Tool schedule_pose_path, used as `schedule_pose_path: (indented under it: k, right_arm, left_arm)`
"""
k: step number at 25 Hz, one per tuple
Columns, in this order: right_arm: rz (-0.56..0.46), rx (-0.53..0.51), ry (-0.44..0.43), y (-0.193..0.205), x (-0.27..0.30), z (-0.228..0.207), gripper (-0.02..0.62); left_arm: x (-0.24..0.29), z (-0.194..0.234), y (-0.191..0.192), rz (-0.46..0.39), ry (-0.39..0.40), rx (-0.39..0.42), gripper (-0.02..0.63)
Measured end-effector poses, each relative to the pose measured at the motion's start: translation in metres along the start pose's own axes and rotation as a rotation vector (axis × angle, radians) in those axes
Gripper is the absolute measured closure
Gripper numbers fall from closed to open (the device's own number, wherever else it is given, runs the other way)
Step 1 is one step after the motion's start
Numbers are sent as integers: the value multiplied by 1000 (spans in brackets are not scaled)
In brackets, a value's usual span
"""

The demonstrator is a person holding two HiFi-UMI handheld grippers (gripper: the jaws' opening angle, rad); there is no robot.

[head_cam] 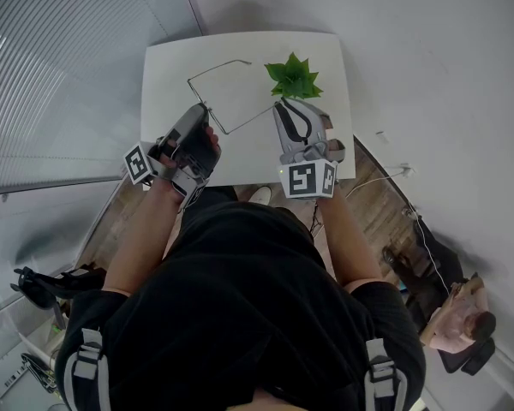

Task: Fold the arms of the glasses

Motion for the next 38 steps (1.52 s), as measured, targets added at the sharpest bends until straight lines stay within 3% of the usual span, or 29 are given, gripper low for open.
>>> schedule_pose_path:
  k: [5,38]
  right_arm:
    - [5,-37,5,1,-1,1,551]
    - [8,-446,-43,-7,17,-4,555]
  left_arm:
    - [2,2,1,8,-4,-1,595]
    - [3,10,4,83,-90,-29,595]
Point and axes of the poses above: the fingertips, and each gripper's own axes: x forward along the fingers, z to its left, y out of its underside, the point moved 8 cm from there along -x, backward along the fingers, and after that the axes turned 7 degrees about -x, right-handed, at the moved point
